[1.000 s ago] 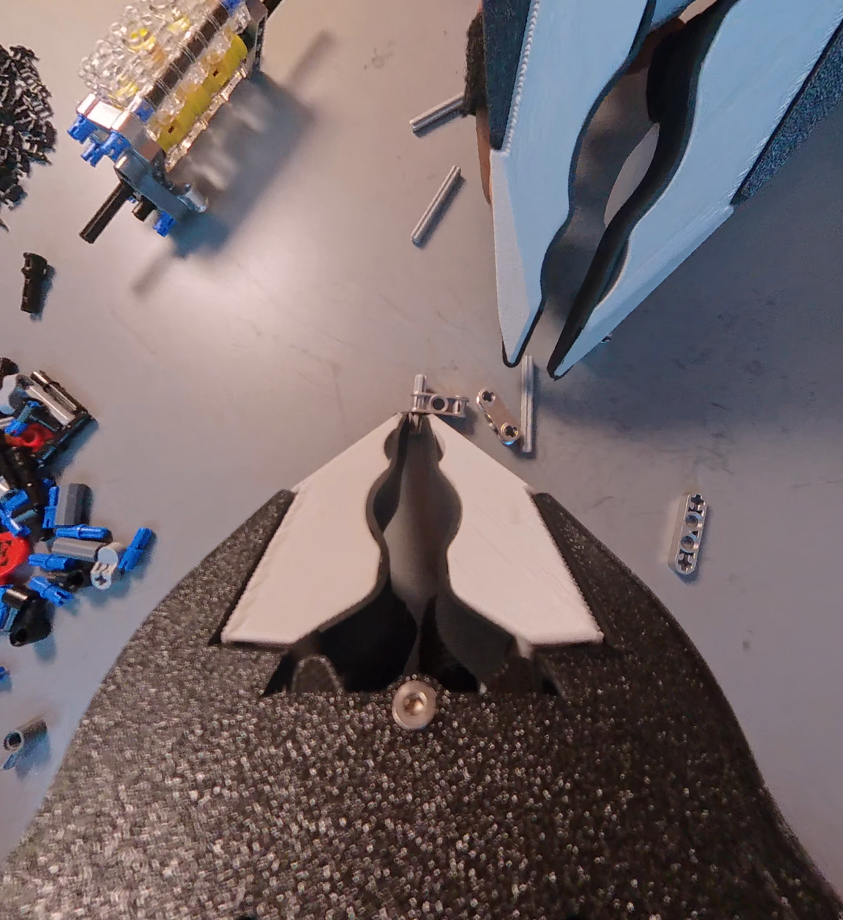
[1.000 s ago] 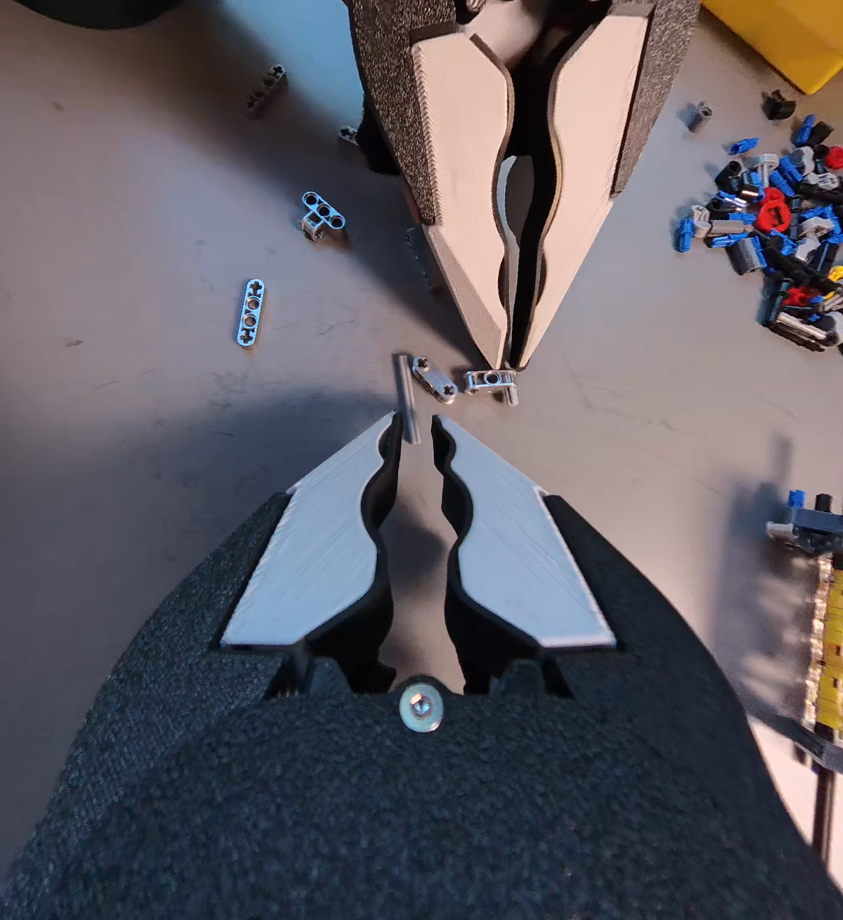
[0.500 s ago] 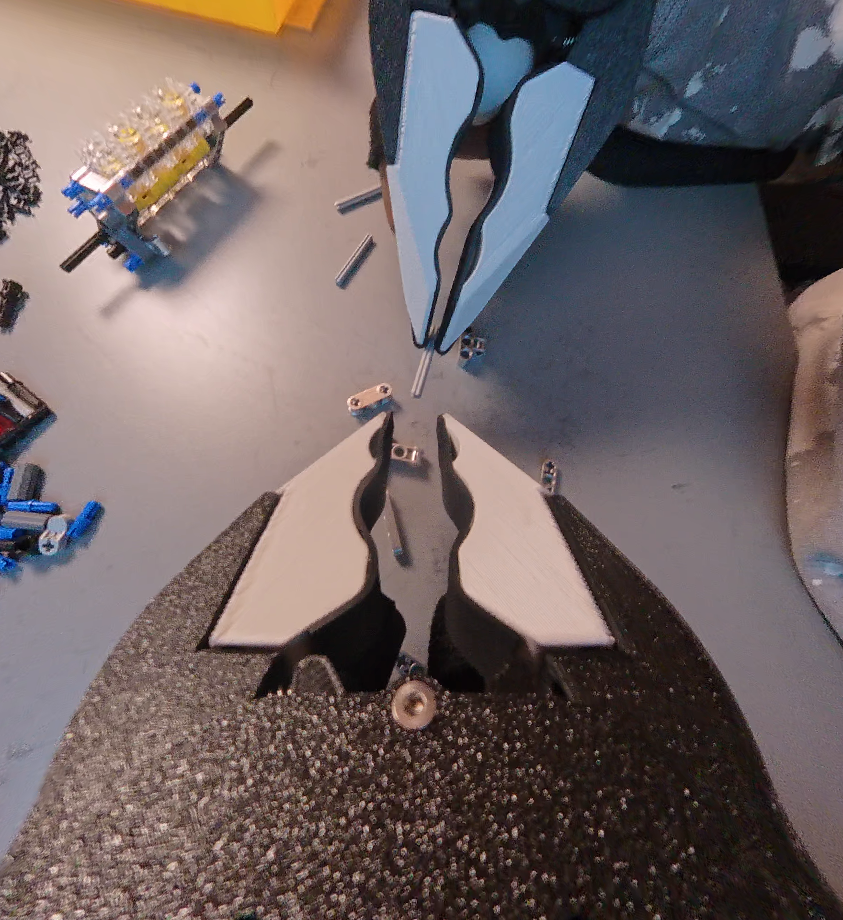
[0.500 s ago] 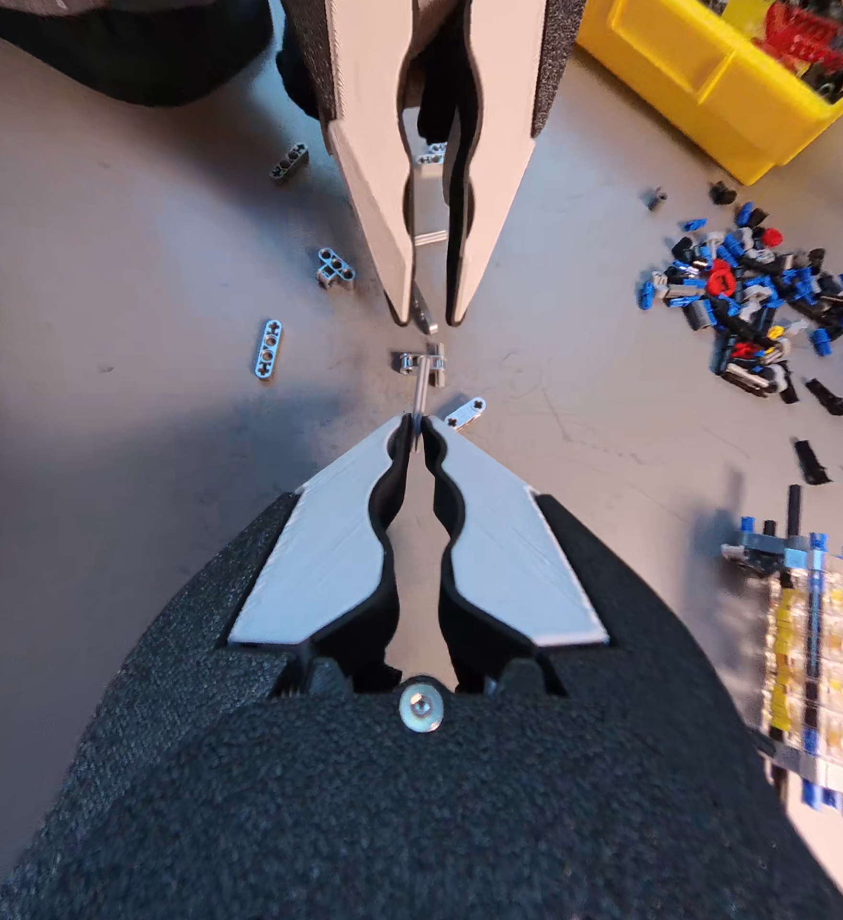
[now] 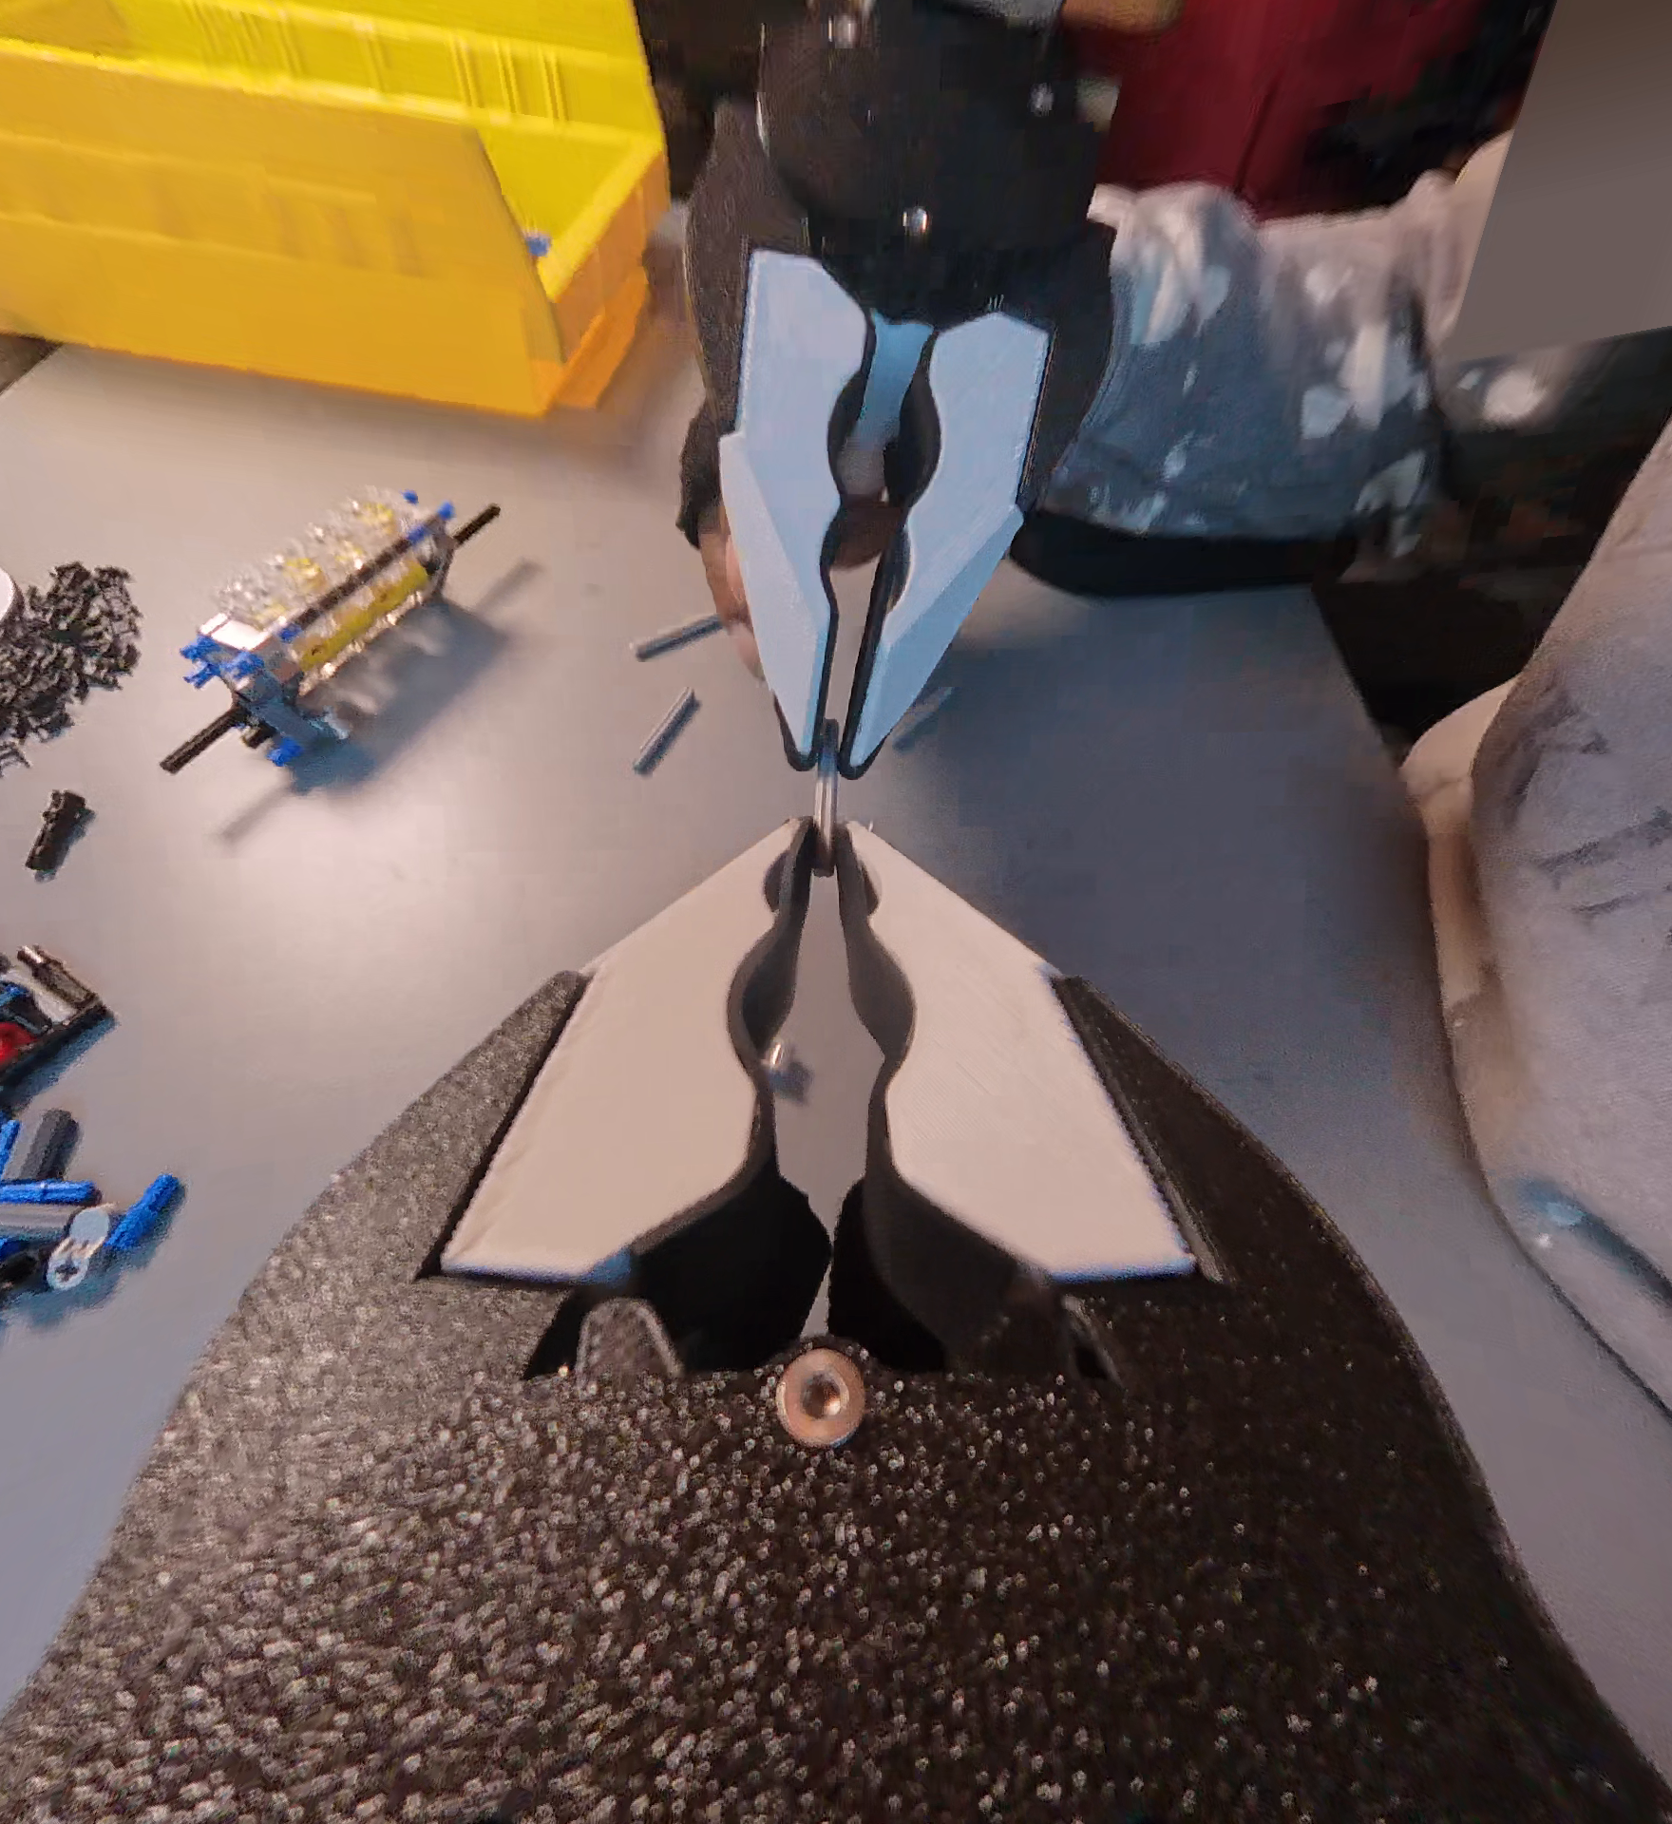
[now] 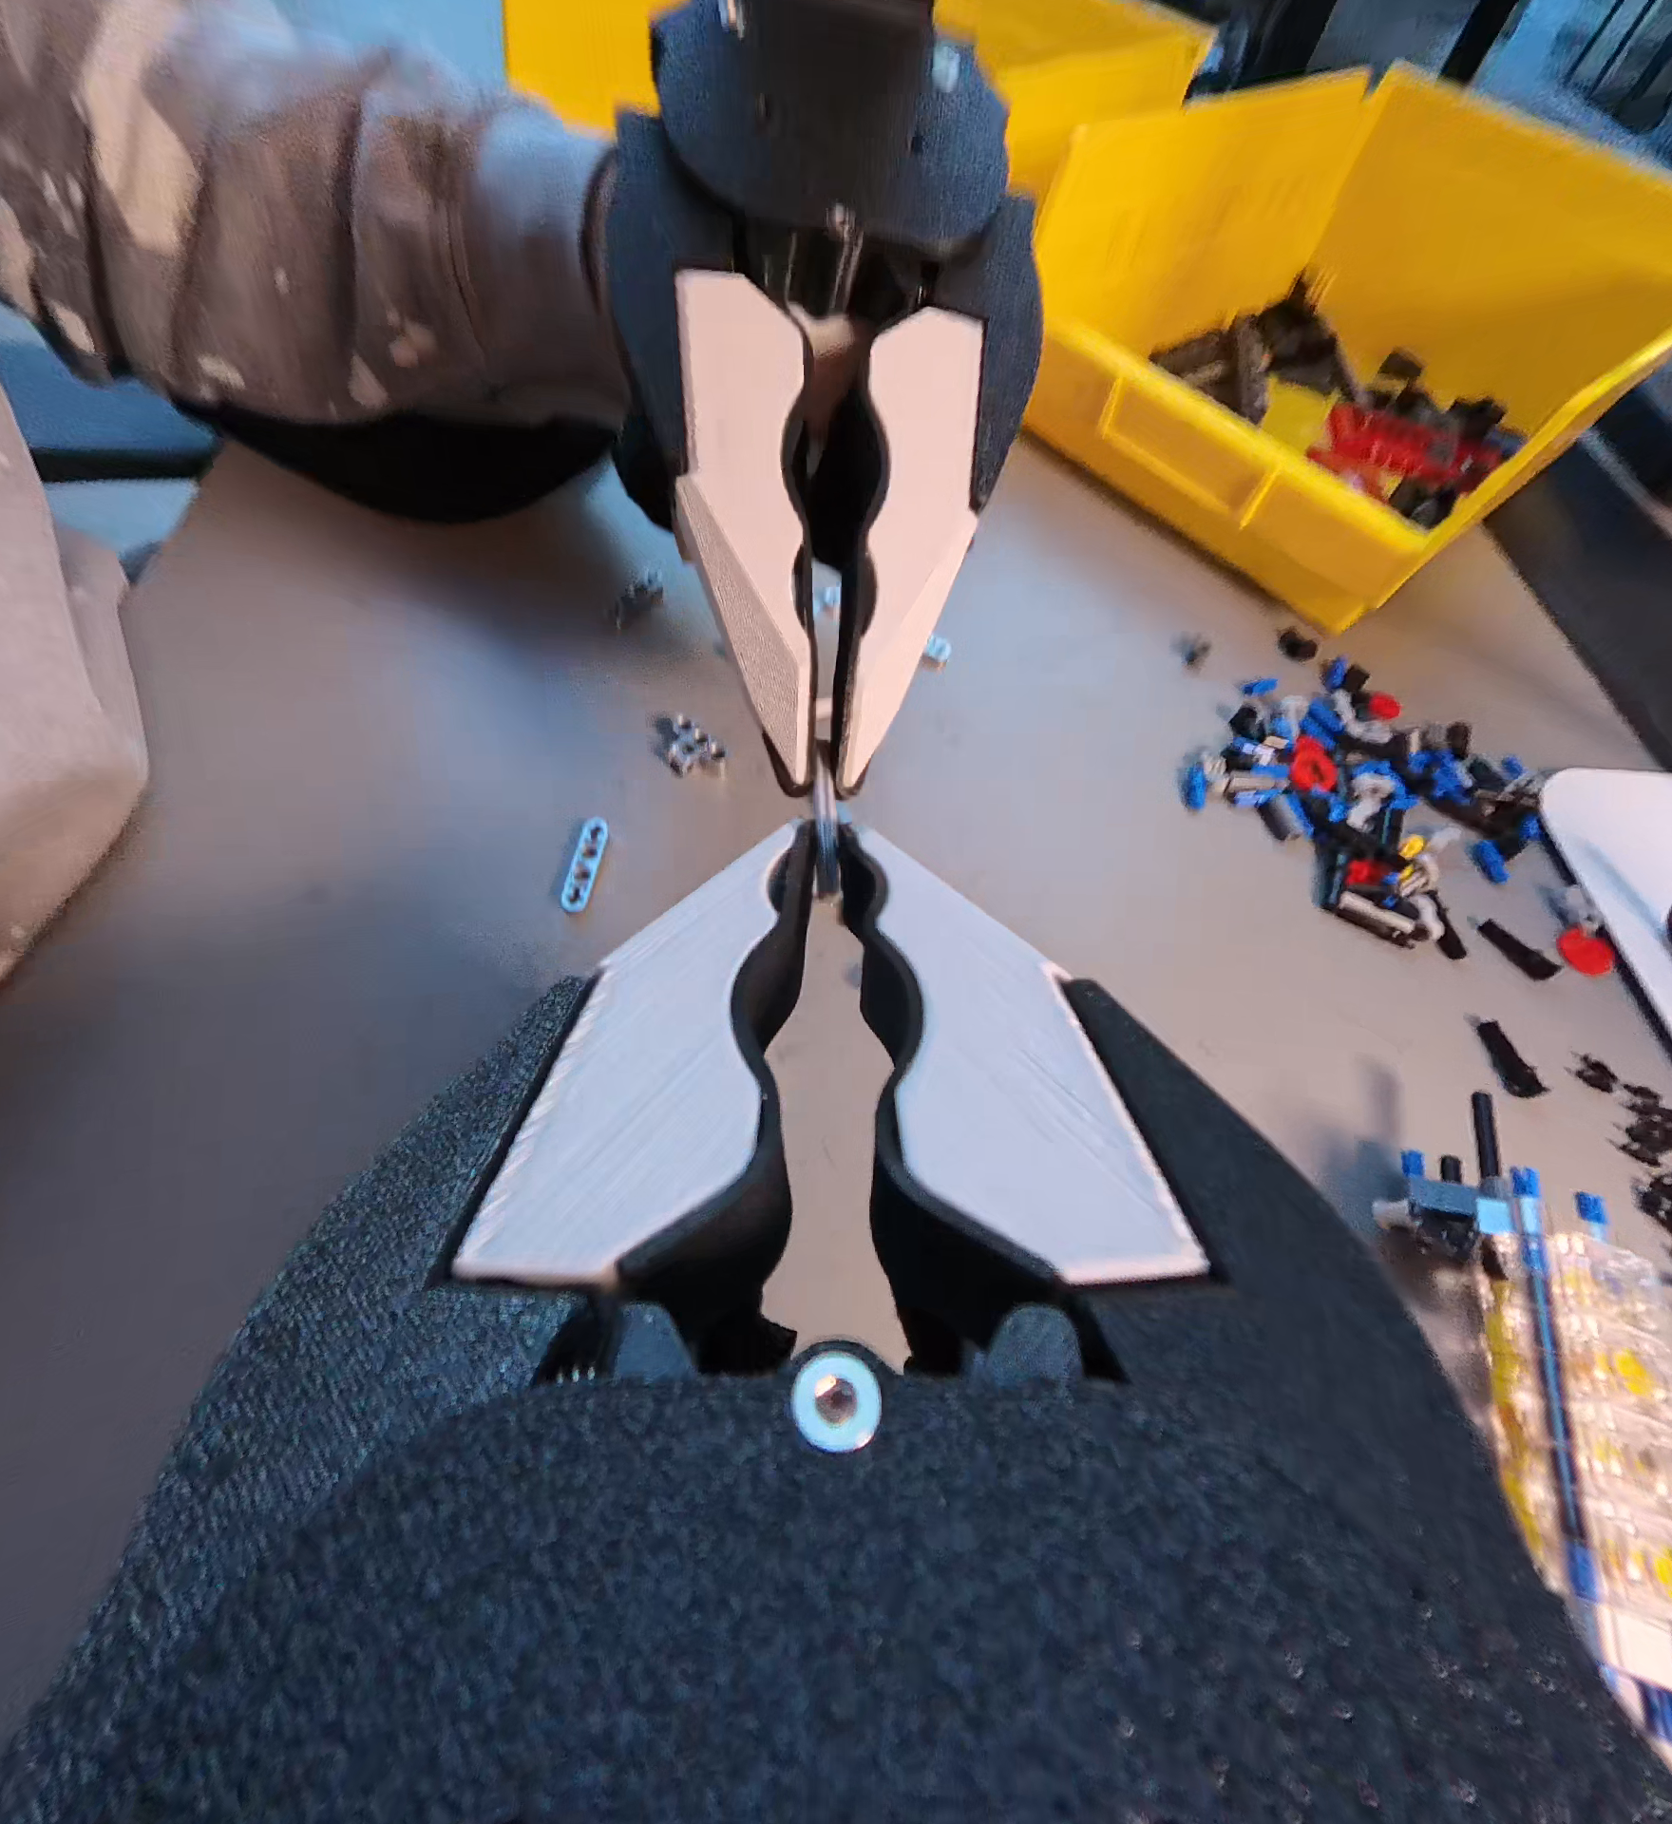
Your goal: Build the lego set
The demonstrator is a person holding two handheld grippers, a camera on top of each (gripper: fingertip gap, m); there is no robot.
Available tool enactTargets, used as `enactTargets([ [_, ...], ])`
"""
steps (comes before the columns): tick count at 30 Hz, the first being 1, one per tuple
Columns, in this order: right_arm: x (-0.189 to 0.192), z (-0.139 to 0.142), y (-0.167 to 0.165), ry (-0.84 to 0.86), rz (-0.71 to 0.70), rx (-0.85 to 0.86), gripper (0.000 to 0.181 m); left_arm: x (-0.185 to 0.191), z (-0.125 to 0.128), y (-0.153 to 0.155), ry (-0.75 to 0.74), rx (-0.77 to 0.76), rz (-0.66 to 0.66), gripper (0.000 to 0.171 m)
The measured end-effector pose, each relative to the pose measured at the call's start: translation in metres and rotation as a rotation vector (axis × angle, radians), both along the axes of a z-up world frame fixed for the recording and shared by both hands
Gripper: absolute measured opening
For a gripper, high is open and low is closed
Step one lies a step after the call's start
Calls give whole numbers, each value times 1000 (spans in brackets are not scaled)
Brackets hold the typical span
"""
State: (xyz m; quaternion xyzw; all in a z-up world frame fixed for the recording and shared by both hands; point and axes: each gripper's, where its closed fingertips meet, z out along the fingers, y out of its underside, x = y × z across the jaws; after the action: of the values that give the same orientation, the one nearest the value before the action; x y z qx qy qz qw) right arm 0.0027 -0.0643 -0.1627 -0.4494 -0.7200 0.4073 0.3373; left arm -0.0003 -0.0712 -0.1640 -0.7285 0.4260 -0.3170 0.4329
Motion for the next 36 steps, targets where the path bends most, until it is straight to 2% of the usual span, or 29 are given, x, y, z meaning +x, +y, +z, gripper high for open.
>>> enactTargets([
  [4, 0, 30, -5, 149, 20, -49, 3, -1, 25, -5, -204, -35, -49, 2],
  [13, 0, 42, -22, 250, 63, 166, 3, 4, 44, -16, -472, -281, -152, 2],
  [18, -2, 44, -19, 267, 37, 235, 3, 2, 47, -13, -561, -371, -147, 2],
  [29, -8, 66, -7, 422, -91, 360, 7, -6, 65, -3, -808, -487, -143, 1],
  [36, -8, 69, -8, 441, -102, 391, 12, -6, 68, -1, -864, -515, -148, 2],
])
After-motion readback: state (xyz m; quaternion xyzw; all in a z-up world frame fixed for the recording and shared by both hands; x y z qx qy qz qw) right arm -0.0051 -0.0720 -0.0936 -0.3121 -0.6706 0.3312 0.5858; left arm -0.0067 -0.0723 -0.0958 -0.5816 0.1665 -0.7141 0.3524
